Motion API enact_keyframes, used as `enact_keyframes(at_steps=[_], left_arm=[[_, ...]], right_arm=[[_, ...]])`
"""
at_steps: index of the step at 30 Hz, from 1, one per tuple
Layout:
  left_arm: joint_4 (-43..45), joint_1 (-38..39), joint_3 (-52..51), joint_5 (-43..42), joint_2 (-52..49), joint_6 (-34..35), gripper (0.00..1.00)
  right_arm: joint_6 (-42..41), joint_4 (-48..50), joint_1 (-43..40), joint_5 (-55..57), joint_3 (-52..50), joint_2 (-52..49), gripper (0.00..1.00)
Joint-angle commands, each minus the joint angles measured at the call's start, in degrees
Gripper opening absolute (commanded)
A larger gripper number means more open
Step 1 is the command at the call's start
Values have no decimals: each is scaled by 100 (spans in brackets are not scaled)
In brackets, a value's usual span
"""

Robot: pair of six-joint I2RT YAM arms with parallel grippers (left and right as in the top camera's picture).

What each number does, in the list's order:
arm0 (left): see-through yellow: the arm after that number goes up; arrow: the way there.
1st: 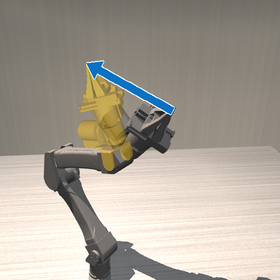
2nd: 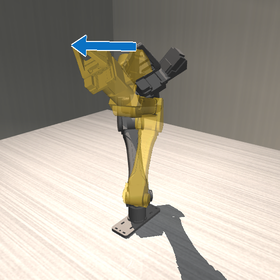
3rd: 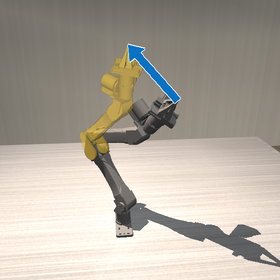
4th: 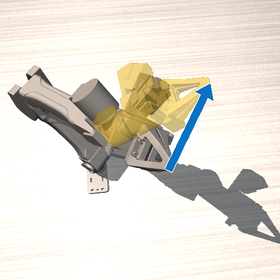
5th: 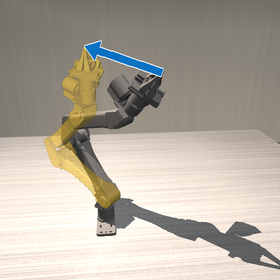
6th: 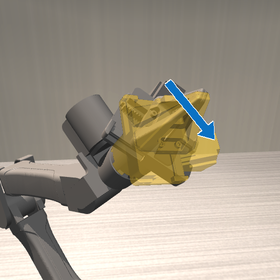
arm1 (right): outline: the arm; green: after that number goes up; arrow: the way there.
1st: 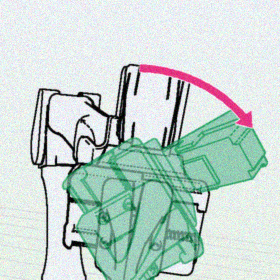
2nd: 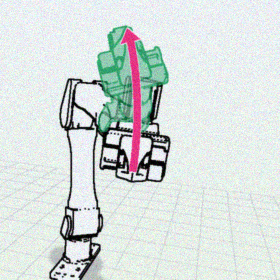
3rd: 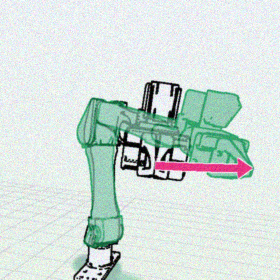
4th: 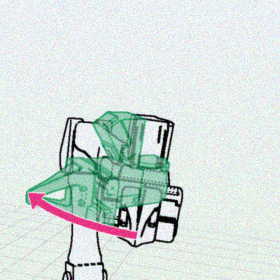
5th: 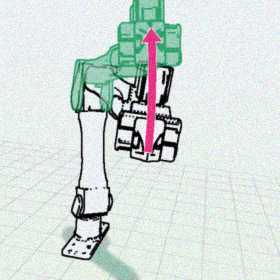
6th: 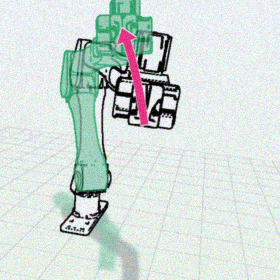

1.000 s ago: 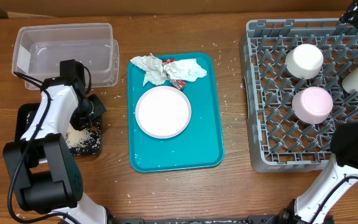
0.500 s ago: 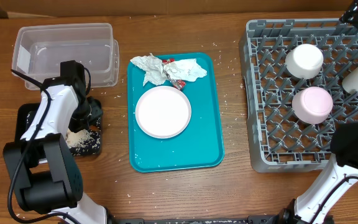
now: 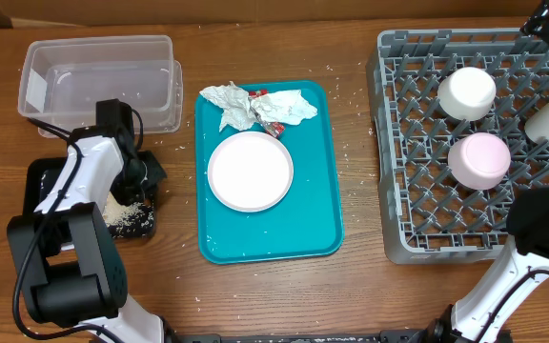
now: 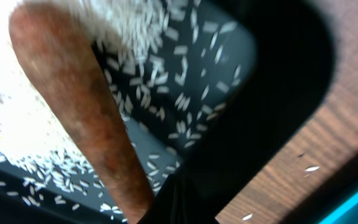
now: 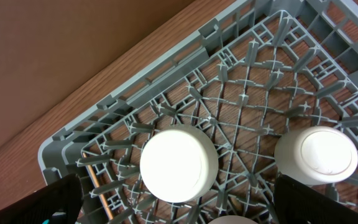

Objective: Sort waste into correct bins and load items into the dishwasher

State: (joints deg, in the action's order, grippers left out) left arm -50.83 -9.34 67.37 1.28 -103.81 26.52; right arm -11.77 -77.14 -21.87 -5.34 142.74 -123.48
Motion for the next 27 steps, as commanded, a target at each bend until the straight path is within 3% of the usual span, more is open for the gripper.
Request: enact_keyframes(at_steps=[1, 7, 15, 27], left_arm=[[-142, 0, -68, 205, -68, -52, 4], [-267, 0, 61, 385, -63, 13, 4], [-1185, 0, 938, 684, 81, 199, 4], [-2070, 0, 1132, 570, 1847, 584, 4]], right_arm=[[-7, 35, -2, 17, 96, 111, 100], [-7, 35, -2, 17, 96, 111, 100], [-7, 35, -2, 17, 96, 111, 100], [-7, 35, -2, 17, 96, 111, 100]])
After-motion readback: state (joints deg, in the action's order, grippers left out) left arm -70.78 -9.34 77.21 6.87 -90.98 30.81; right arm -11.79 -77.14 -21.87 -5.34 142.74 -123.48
